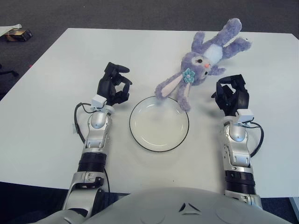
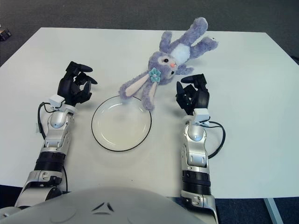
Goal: Put the doll into the plate.
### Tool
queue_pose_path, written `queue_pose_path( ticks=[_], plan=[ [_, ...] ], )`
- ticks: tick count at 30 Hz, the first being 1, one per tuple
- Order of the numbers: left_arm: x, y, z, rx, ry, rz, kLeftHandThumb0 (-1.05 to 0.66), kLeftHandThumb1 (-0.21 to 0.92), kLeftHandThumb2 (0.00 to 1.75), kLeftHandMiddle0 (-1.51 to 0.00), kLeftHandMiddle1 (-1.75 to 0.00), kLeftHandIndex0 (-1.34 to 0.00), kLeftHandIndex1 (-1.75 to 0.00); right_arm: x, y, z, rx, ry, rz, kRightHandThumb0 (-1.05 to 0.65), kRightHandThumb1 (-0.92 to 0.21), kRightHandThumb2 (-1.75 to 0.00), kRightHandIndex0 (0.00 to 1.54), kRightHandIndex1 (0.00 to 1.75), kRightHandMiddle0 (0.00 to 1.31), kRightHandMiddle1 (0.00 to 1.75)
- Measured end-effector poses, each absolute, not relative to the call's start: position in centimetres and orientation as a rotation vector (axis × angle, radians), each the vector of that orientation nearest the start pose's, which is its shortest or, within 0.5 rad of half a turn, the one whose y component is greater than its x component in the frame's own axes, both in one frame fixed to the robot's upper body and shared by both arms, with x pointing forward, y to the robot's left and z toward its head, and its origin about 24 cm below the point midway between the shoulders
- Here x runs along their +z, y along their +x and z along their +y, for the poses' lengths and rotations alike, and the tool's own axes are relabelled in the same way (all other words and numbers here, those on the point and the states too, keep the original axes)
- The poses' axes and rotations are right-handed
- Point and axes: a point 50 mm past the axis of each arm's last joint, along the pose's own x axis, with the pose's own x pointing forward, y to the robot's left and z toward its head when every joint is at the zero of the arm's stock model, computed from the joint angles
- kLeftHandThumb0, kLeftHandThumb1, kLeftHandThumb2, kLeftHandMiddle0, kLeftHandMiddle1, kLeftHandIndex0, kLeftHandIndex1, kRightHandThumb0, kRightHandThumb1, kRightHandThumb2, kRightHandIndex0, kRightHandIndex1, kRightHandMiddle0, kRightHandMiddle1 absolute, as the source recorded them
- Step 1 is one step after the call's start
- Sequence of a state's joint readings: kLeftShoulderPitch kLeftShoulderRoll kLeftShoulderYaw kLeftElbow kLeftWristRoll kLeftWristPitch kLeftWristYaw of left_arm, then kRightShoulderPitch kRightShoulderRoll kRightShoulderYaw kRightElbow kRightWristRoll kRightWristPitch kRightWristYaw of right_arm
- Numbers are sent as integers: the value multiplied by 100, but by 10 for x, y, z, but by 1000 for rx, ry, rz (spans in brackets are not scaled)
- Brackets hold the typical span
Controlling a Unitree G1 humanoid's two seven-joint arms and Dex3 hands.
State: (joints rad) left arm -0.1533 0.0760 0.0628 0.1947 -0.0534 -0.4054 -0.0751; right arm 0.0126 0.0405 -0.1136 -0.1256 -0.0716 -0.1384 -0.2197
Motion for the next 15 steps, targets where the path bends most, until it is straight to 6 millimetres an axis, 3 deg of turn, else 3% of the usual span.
queue_pose_path(
  ticks=[15],
  plan=[
    [75,276,166,-48,36,-360,-1,73,65,-52,-155,-30,-148,78,245,-180,-335,-25,-246,-35,-92,-41,76,174,32,164]
  ],
)
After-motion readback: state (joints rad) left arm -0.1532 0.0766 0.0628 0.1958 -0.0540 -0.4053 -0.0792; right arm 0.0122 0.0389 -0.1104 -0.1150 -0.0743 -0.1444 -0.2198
